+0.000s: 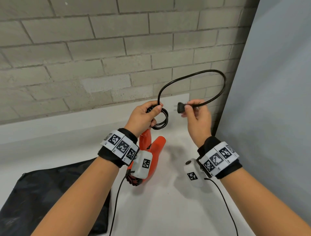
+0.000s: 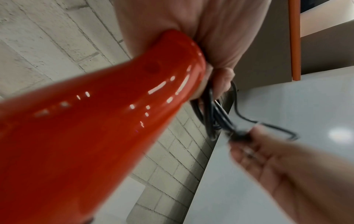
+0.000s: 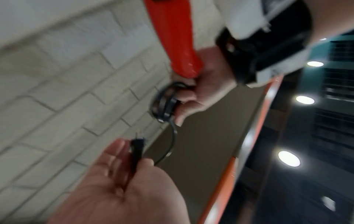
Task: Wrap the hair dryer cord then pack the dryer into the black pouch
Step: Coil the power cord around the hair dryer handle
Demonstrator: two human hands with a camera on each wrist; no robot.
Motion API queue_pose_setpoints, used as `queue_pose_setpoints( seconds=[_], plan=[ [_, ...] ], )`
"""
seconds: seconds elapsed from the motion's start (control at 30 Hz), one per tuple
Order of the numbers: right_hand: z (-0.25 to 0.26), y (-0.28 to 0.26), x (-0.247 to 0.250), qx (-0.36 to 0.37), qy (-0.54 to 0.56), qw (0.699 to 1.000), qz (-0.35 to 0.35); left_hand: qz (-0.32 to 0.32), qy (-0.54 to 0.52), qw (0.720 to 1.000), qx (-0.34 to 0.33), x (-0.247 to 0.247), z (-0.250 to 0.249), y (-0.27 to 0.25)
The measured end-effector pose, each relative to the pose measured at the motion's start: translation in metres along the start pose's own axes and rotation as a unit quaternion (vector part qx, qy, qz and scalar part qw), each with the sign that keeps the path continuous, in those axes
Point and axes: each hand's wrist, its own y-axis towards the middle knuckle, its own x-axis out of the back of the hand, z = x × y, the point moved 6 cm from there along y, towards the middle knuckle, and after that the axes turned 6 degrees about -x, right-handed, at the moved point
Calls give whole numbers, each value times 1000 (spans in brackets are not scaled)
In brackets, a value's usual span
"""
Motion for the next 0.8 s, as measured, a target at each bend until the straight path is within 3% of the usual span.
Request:
queue_pose_setpoints(
  seconds=[0.1,0.27,0.57,0.7,0.8],
  plan=[
    [31,-12,-14,56,82,994,48,-5,18,1000,-7,2,-2,1],
    [18,-23,-36,42,-38,994,97,-7,48,999,-1,10,0,2],
    [8,-18,-52,44,-137,989,40,46,34,998,-8,-10,-6,-7],
    [-8,-12,-59,-46,-161,969,179,20,0,999,-32,-9,-8,-7],
    [-18,-23,-52,-9,-249,929,274,7,-9,999,-29,2,-5,-4]
  ],
)
